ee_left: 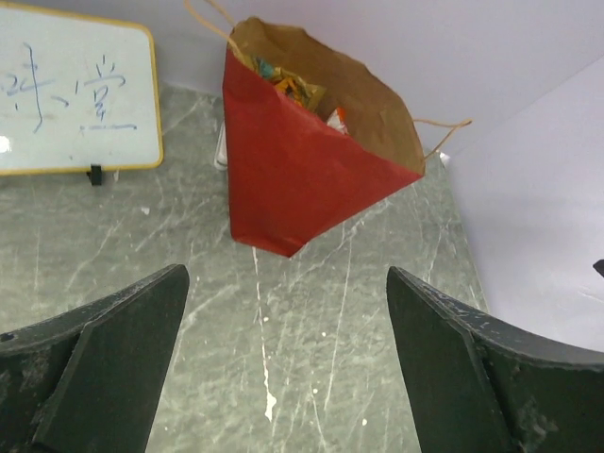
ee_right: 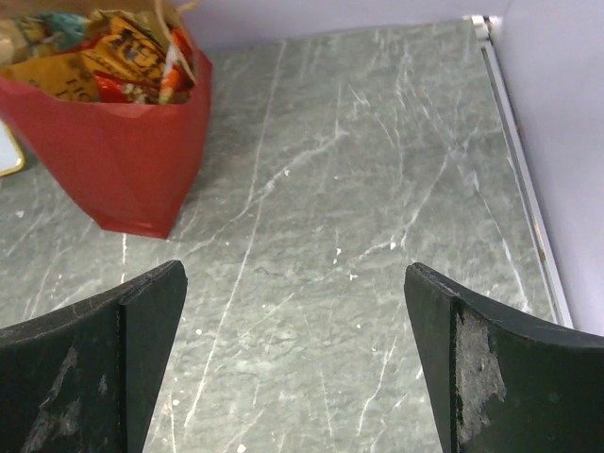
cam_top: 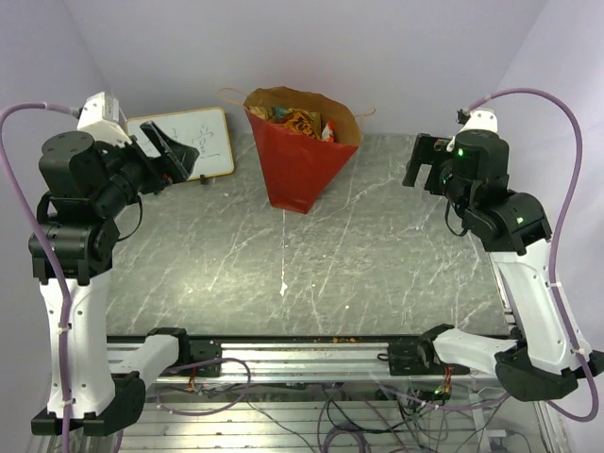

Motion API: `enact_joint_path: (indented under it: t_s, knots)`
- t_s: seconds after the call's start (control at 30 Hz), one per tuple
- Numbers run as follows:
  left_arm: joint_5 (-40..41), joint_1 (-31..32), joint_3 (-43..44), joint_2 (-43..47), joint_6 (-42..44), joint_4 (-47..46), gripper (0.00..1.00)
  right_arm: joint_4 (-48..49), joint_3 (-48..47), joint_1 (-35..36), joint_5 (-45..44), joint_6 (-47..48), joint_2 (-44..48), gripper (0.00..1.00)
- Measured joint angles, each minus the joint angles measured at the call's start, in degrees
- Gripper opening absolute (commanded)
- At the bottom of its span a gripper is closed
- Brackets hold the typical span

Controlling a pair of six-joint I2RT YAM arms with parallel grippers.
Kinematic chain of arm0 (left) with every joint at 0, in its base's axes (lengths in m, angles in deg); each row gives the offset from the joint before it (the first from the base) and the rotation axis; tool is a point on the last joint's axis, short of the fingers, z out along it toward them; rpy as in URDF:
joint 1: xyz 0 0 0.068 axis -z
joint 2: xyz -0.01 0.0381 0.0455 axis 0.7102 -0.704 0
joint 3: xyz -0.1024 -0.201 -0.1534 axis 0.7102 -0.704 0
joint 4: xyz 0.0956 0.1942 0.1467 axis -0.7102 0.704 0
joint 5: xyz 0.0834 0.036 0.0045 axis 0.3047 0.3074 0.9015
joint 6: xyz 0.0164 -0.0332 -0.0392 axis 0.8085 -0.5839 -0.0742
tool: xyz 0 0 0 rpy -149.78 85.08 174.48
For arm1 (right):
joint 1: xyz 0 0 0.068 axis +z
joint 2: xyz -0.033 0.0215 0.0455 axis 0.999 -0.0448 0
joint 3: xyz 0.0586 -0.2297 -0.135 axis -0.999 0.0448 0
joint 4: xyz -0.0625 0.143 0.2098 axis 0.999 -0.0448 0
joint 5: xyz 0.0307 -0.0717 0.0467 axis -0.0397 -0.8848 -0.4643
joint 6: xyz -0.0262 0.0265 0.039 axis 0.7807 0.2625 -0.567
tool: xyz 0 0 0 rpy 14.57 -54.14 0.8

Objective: Take the snacks out of the paper bag

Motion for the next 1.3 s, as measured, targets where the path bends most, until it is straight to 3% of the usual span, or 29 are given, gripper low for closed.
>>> enact_joint_path:
  t_s: [0.43, 0.87, 1.07, 1.3]
  knots:
    - [0.79, 1.36, -11.02, 4.31, -5.11, 0.66, 0.98, 5.29, 7.65, -10.69, 9.07, -5.68, -2.62, 1.00]
    - [-1.33, 2.25, -18.40, 1.51, -12.41, -3.06, 0.98, 30.08, 14.58, -14.12, 24.26, -15.63, -14.43, 0.99]
    - [-2.49, 2.51, -18.82, -0.55, -13.81, -4.59, 0.98, 41.09, 11.65, -14.64, 32.96, -17.42, -26.95, 0.89]
    - [-3.52, 2.60, -17.51, -4.31, -13.57, -4.72, 0.98, 48.17, 4.70, -15.08, 40.17, -16.94, -38.60, 0.64]
